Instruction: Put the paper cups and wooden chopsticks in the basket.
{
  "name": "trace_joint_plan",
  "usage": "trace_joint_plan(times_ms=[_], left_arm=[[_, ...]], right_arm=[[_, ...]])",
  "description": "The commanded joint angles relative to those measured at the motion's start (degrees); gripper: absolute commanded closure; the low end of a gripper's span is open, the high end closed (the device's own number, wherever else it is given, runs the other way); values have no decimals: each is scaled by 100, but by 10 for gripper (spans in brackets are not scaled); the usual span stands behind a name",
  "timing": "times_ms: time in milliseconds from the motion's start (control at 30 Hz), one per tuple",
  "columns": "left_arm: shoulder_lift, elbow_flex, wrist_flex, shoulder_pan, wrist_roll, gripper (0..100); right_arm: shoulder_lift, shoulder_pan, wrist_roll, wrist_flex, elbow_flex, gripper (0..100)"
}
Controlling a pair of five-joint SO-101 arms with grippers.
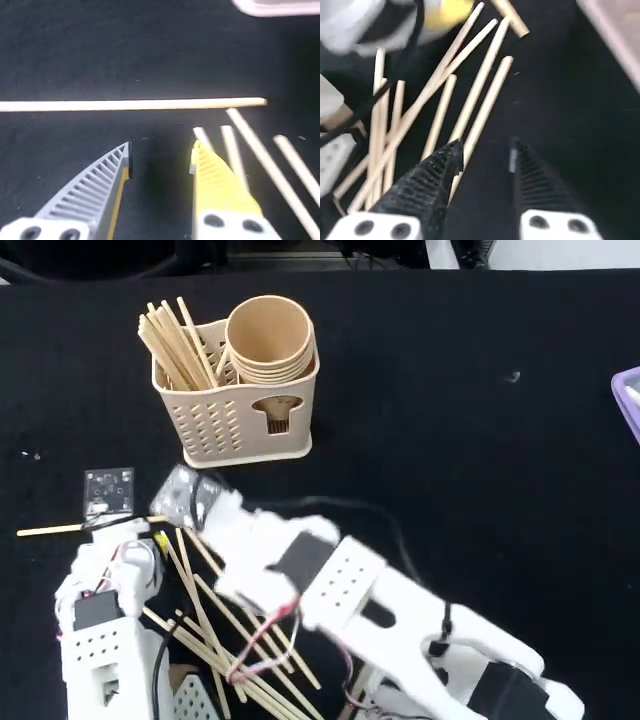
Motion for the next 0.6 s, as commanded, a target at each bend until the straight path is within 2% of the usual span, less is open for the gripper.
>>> trace_joint_plan(times_ms=[0,167,267,567], left_arm=[[-62,-462,-114,-769,431,798],[-9,-593,-589,-2079,1213,798],[0,-760,-651,-2607,1635,798],[18,-1226,-316,-2677,1978,798]], right_arm=[[-259,-325,-747,-879,637,736],[-259,-800,-1556,-1451,1147,705],[-268,-1011,-1811,-1530,1218,705],[-268,-1662,-2303,-1512,1226,701]])
